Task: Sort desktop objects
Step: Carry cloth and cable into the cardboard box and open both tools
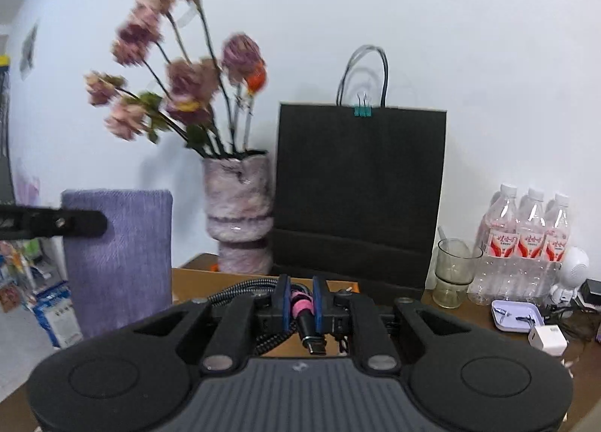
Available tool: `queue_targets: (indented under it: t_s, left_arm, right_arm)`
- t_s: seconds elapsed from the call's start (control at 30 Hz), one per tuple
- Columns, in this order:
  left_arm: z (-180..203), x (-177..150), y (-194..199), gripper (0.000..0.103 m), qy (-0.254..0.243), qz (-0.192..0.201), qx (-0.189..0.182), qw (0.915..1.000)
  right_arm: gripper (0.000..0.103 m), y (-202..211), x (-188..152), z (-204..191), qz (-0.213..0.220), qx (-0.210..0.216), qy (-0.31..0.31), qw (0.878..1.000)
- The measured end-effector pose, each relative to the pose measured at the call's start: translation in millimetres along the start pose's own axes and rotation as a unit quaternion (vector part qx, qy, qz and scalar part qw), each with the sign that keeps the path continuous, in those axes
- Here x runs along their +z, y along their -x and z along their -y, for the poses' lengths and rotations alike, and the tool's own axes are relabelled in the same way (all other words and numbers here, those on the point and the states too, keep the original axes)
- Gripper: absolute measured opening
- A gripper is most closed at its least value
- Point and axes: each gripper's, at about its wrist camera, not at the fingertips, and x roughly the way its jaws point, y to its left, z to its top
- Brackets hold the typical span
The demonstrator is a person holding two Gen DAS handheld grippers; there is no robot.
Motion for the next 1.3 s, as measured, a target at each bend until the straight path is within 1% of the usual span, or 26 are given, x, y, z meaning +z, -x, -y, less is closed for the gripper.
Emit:
queue_targets:
  t_s: [0.07, 0.1, 0.17, 0.23, 0.27, 0.3, 0.37, 0.43, 0.5, 0.53, 0.57, 0.6, 0.63, 0.67, 0.7, 0.73, 0.8, 0.83, 0.87, 0.9, 0.97, 1.03, 1.1, 1.17, 1.23, 1.3]
  left_arm:
    - [-18.0, 2.5, -28.7, 0.003, 0.017, -0.032, -0.017, 0.9992]
    - [-27.9, 3.3, -43.5, 0.003, 0.029, -0.044, -0.012, 0.9985]
    - [-44.7, 0.4, -83.5, 0.002, 0.015, -0.103, 0.020, 0.9944]
    - [-60.3, -2.4, -117.8, 0.002, -0.003, -0.145, 0.056, 0.9878]
    - [-67.4, -2.9, -130.6, 0.002, -0.004, -0.155, 0.075, 0.9851]
    - [-73.3, -3.6, -143.7, 0.002, -0.011, -0.166, 0.094, 0.9815]
    - [-79.5, -9.2, -170.2, 0.003, -0.053, -0.200, 0.132, 0.9694]
    - [-80.7, -19.9, -184.5, 0.005, -0.103, -0.227, 0.152, 0.9564]
    - [-83.8, -28.8, -190.1, 0.010, -0.120, -0.247, 0.172, 0.9460]
    - [-85.2, -31.7, -191.9, 0.021, -0.124, -0.256, 0.178, 0.9419]
    - [-86.4, -32.8, -190.4, 0.043, -0.121, -0.255, 0.181, 0.9421]
    - [-88.1, -31.0, -187.9, 0.059, -0.112, -0.248, 0.181, 0.9450]
    - [-89.5, -26.8, -183.0, 0.079, -0.095, -0.236, 0.178, 0.9506]
    - [-90.1, -22.2, -175.2, 0.081, -0.073, -0.226, 0.163, 0.9577]
    - [-89.8, -17.4, -167.3, 0.081, -0.059, -0.222, 0.150, 0.9617]
    - [-87.6, -11.2, -157.5, 0.082, -0.046, -0.217, 0.146, 0.9641]
    - [-77.4, 1.7, -144.8, 0.088, -0.030, -0.209, 0.156, 0.9649]
    - [-72.4, 8.4, -134.2, 0.094, -0.021, -0.205, 0.161, 0.9653]
    - [-68.1, 13.5, -125.1, 0.098, -0.013, -0.200, 0.162, 0.9663]
    - [-63.5, 18.8, -116.6, 0.099, -0.009, -0.197, 0.160, 0.9672]
    - [-51.9, 30.2, -101.0, 0.100, -0.005, -0.195, 0.157, 0.9681]
    - [-40.6, 37.7, -83.7, 0.102, 0.005, -0.200, 0.160, 0.9665]
    - [-27.2, 41.3, -62.2, 0.103, 0.016, -0.208, 0.170, 0.9631]
    - [-9.7, 36.3, -44.8, 0.103, 0.009, -0.212, 0.182, 0.9602]
    - [3.9, 23.8, -27.2, 0.103, -0.003, -0.213, 0.188, 0.9588]
    - [11.3, 10.2, -16.7, 0.103, -0.012, -0.227, 0.192, 0.9547]
  right_arm:
    - [0.011, -31.5, 8.5, -2.0, -0.019, 0.000, 0.005, 1.000]
    - [0.011, -49.0, 11.9, -3.7, -0.031, 0.003, 0.013, 0.999]
    - [0.011, -86.3, 16.6, -8.9, -0.054, 0.007, 0.033, 0.998]
    - [0.011, -129.7, 16.6, -12.5, -0.093, 0.007, 0.040, 0.995]
    - [0.011, -147.7, 15.9, -13.9, -0.108, 0.008, 0.041, 0.993]
    - [0.011, -167.5, 12.8, -16.3, -0.127, 0.006, 0.042, 0.991]
    - [0.011, -197.9, 1.0, -21.9, -0.165, -0.003, 0.050, 0.985]
    - [0.011, -218.0, -10.6, -28.4, -0.197, -0.030, 0.072, 0.977]
    - [0.009, -225.9, -19.9, -28.7, -0.210, -0.046, 0.081, 0.973]
    - [0.008, -229.7, -22.1, -28.3, -0.218, -0.052, 0.083, 0.971]
    - [0.011, -232.3, -24.9, -27.9, -0.225, -0.058, 0.085, 0.969]
    - [0.016, -234.0, -28.4, -28.0, -0.234, -0.057, 0.089, 0.966]
    - [0.020, -234.4, -32.7, -26.6, -0.241, -0.047, 0.088, 0.965]
    - [0.033, -232.3, -36.6, -25.9, -0.243, -0.034, 0.080, 0.966]
    - [0.043, -228.2, -37.8, -25.6, -0.239, -0.027, 0.073, 0.968]
    - [0.045, -223.7, -36.7, -25.4, -0.236, -0.026, 0.066, 0.969]
    - [0.046, -210.1, -29.9, -26.1, -0.234, -0.026, 0.058, 0.970]
    - [0.047, -201.4, -24.8, -25.6, -0.232, -0.021, 0.053, 0.971]
    - [0.052, -191.0, -19.1, -26.0, -0.230, -0.015, 0.049, 0.972]
    - [0.058, -183.6, -13.5, -28.2, -0.229, -0.010, 0.046, 0.972]
    - [0.065, -163.1, -0.8, -29.8, -0.223, -0.005, 0.044, 0.974]
    - [0.068, -138.4, 8.9, -26.8, -0.220, -0.003, 0.037, 0.975]
    - [0.075, -111.1, 15.6, -21.2, -0.219, 0.004, 0.024, 0.975]
    - [0.083, -85.1, 17.4, -16.1, -0.217, 0.021, 0.005, 0.976]
    - [0.084, -62.2, 13.6, -11.8, -0.225, 0.046, -0.013, 0.973]
    - [0.084, -42.1, 4.1, -11.5, -0.228, 0.060, -0.019, 0.972]
